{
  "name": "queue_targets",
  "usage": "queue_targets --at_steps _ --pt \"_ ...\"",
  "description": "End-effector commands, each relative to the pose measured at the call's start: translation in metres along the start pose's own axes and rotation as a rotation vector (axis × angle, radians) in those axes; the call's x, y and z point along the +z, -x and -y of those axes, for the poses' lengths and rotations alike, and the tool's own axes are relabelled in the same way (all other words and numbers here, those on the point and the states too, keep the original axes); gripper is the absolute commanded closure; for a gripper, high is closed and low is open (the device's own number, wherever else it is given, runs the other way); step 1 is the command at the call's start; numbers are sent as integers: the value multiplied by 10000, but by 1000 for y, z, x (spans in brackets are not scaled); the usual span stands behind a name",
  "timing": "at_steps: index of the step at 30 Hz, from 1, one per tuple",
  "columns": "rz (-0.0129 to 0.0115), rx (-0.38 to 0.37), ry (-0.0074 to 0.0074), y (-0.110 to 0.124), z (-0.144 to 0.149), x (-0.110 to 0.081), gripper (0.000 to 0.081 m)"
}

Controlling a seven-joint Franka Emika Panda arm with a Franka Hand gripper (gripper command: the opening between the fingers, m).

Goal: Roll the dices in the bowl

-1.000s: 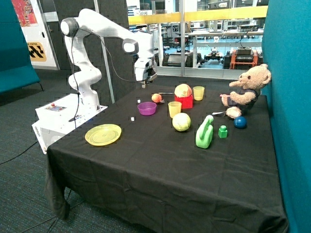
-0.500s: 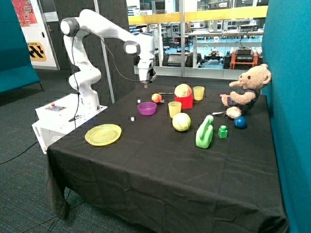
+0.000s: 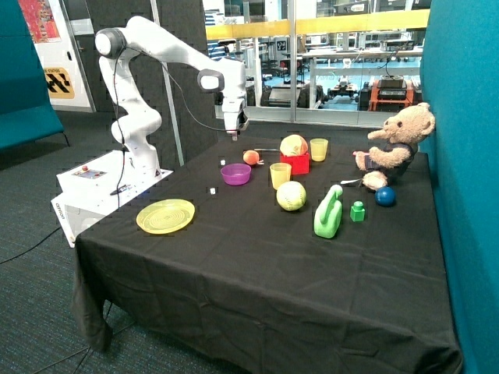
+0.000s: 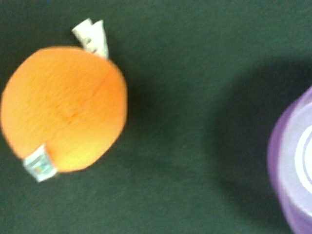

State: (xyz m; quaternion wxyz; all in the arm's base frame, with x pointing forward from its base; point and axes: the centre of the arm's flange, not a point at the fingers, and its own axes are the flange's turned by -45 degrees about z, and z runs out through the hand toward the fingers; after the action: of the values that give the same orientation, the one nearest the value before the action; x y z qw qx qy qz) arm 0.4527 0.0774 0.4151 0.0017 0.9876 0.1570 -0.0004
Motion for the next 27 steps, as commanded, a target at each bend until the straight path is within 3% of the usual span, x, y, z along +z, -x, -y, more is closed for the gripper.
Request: queue_targets --at_steps 1,15,20,21,25,27 --pt "-14 -503 -31 13 27 12 448" --pt "-14 -616 -31 34 46 41 302" --pt "-15 -1083 -31 42 60 54 250" --pt "-15 -1172 -31 43 62 55 294" --pt "-16 -1761 -30 49 71 57 339" --pt "-17 -2244 -30 54 76 57 280"
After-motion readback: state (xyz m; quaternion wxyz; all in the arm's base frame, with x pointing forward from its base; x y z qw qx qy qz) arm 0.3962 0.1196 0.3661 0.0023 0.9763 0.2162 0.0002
